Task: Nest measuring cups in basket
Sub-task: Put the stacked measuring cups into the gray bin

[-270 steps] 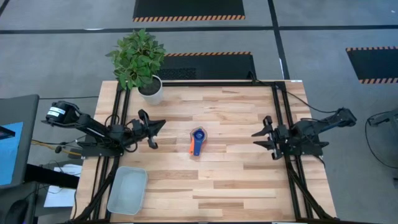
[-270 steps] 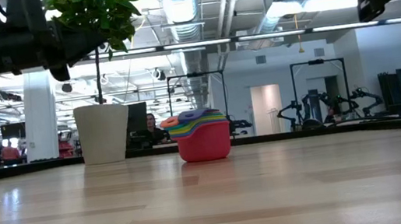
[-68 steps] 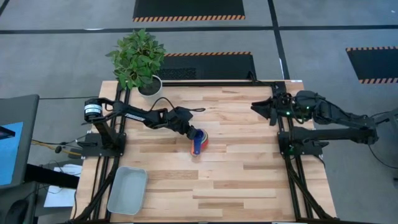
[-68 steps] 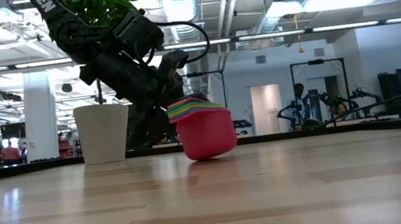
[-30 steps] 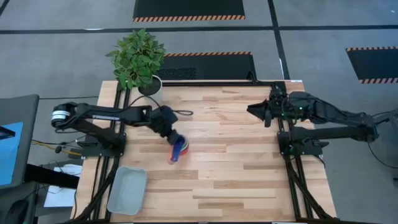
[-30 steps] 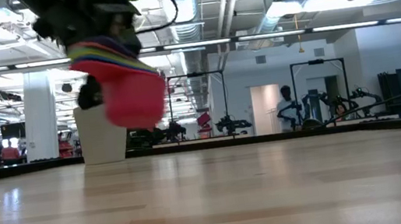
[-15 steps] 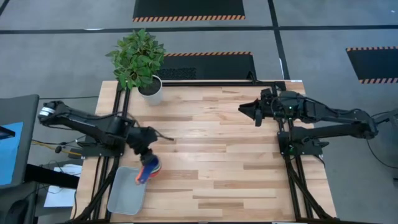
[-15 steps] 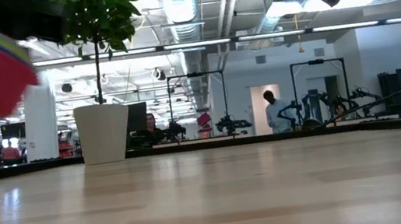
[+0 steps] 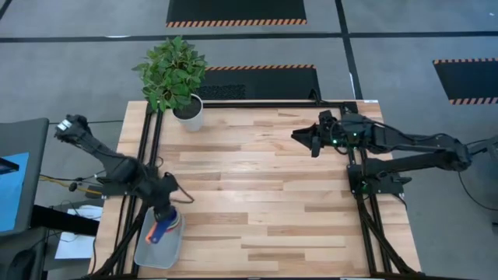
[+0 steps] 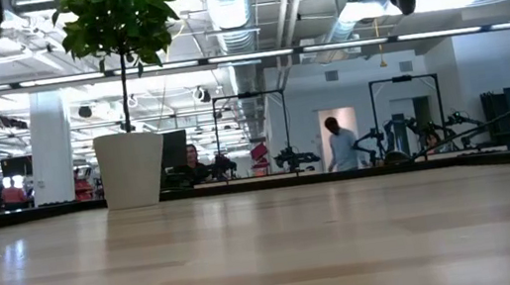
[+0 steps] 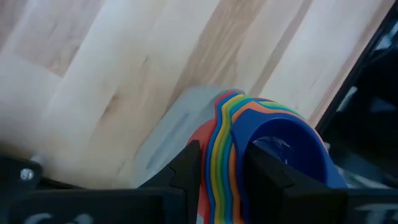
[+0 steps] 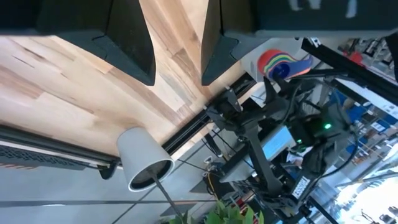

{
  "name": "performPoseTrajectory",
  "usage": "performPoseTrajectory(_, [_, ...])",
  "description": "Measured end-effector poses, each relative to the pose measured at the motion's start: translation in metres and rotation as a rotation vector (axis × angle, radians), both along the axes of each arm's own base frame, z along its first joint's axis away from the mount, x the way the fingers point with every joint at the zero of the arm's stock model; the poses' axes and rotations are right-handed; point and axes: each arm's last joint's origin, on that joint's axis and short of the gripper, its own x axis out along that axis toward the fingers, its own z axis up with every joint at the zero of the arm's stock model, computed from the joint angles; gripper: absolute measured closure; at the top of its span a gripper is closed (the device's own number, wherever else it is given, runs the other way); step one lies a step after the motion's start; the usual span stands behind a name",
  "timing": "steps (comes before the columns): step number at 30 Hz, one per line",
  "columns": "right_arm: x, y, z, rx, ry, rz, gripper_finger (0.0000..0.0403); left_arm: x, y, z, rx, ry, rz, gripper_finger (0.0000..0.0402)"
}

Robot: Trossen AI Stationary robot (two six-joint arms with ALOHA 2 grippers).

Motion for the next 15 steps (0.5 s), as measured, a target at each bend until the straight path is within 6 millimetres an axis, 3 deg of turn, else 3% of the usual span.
performPoseTrajectory(5, [0.005, -0.001, -0.002, 0.001, 0.002, 0.0, 0.0244, -0.007, -0.016, -0.007, 0.062, -0.001, 0.023, 0.0319])
performPoseTrajectory(15, [0.009, 0.001, -0.002, 0.006, -0.01, 0.012, 0.0249, -0.013, -0.048, -0.041, 0.218, 0.048, 0.054, 0.0318])
